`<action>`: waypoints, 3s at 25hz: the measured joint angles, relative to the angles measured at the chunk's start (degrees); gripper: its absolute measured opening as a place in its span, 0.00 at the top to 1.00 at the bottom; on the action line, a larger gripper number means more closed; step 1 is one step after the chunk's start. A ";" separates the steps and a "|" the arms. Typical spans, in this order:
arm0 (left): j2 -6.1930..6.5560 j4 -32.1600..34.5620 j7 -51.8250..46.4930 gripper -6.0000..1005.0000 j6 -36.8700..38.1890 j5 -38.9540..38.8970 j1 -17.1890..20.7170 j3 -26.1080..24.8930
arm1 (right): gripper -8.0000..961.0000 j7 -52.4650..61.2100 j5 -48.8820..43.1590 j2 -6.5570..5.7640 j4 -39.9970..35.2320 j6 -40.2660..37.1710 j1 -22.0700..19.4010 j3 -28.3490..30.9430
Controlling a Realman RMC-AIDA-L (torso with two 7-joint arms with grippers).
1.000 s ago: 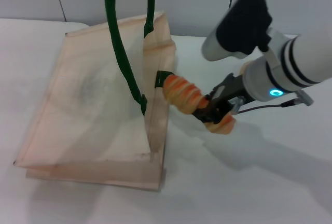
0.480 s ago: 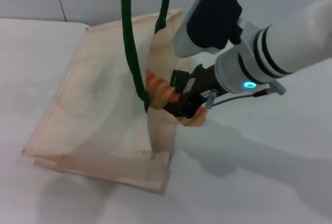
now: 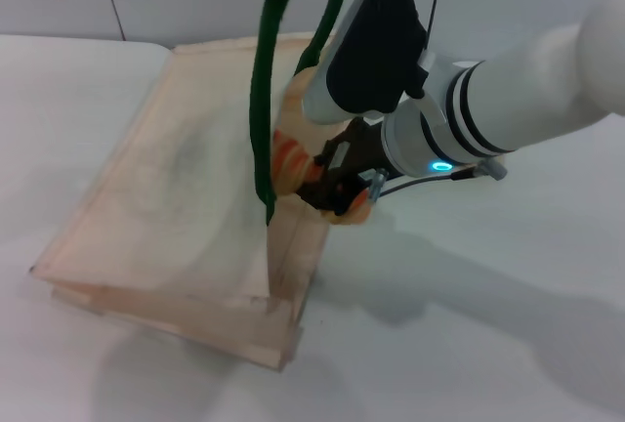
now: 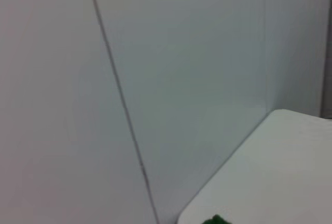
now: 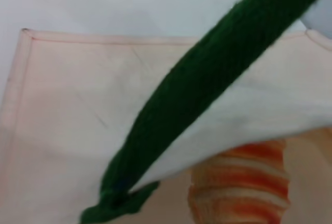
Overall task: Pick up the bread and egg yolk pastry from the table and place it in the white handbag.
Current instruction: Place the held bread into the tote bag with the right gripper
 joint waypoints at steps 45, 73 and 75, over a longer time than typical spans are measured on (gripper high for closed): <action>-0.02 4.04 -2.83 0.88 3.08 -0.16 -1.53 6.96 | 0.69 -4.93 12.59 0.17 12.12 12.20 7.38 -8.04; -0.02 4.24 -2.90 0.88 4.44 1.44 0.32 7.34 | 0.18 -4.45 15.26 0.00 11.70 9.20 8.09 -9.75; 0.00 4.33 -2.90 0.88 4.45 1.58 0.63 7.10 | 0.13 -4.43 15.26 -0.04 11.32 7.83 8.07 -9.12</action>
